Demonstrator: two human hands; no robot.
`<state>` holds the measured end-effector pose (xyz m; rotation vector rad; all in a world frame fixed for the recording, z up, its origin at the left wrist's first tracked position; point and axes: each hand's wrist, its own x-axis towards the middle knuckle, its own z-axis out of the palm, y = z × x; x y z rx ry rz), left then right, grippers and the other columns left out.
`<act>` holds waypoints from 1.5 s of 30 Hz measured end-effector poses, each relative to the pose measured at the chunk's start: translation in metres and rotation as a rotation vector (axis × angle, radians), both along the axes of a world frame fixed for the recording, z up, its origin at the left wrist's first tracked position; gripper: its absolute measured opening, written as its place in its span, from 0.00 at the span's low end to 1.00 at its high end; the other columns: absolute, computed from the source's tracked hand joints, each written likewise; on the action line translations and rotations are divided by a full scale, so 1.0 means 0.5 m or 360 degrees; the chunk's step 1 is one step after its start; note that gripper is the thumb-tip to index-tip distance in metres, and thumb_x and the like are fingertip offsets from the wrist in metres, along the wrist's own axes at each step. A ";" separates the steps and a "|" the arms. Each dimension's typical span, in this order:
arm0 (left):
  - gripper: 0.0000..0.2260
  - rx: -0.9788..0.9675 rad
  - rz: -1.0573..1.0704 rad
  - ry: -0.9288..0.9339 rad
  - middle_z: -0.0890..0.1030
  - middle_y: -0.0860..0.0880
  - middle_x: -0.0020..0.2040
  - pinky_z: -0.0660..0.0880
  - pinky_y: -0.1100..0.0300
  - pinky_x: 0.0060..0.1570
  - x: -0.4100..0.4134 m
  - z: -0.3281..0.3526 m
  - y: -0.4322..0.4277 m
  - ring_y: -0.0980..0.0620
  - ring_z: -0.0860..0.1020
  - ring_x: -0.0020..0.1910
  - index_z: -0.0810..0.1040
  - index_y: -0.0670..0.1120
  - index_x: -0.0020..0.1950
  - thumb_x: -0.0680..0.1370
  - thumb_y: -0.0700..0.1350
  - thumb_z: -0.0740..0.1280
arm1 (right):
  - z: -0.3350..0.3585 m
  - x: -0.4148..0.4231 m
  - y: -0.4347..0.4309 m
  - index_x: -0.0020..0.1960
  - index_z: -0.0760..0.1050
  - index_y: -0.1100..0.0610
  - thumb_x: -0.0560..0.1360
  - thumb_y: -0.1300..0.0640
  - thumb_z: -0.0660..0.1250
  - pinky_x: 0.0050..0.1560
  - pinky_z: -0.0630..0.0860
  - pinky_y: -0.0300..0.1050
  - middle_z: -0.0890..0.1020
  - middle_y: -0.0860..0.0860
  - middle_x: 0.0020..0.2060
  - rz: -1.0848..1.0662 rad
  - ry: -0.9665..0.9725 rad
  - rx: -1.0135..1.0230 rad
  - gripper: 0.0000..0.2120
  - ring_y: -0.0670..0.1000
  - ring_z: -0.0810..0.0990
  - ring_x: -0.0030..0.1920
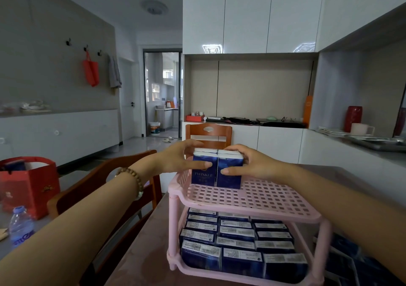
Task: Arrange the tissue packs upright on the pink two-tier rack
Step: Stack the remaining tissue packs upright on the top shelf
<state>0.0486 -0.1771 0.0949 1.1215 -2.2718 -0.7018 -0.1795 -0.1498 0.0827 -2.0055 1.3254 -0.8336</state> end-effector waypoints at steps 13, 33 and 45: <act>0.27 -0.0456 0.0169 -0.0217 0.69 0.49 0.70 0.68 0.57 0.61 -0.016 0.039 0.133 0.50 0.68 0.67 0.64 0.48 0.71 0.75 0.56 0.65 | 0.100 -0.025 0.148 0.69 0.62 0.47 0.71 0.47 0.69 0.63 0.67 0.42 0.67 0.45 0.68 -0.0116 0.0410 -0.0358 0.29 0.45 0.67 0.65; 0.31 -0.0774 -0.0228 -0.0618 0.59 0.51 0.76 0.52 0.58 0.72 -0.201 -0.187 0.527 0.52 0.56 0.74 0.57 0.50 0.76 0.77 0.63 0.56 | -0.135 -0.244 0.626 0.73 0.56 0.40 0.70 0.37 0.64 0.67 0.56 0.34 0.58 0.36 0.72 -0.0258 0.0932 0.0041 0.35 0.38 0.58 0.70; 0.28 0.0016 -0.0395 -0.0655 0.76 0.42 0.50 0.73 0.53 0.47 -0.232 -0.279 0.552 0.48 0.75 0.45 0.71 0.46 0.55 0.68 0.67 0.68 | -0.223 -0.276 0.586 0.71 0.65 0.56 0.76 0.43 0.60 0.65 0.67 0.45 0.70 0.53 0.69 -0.0734 0.0503 0.0154 0.27 0.52 0.70 0.67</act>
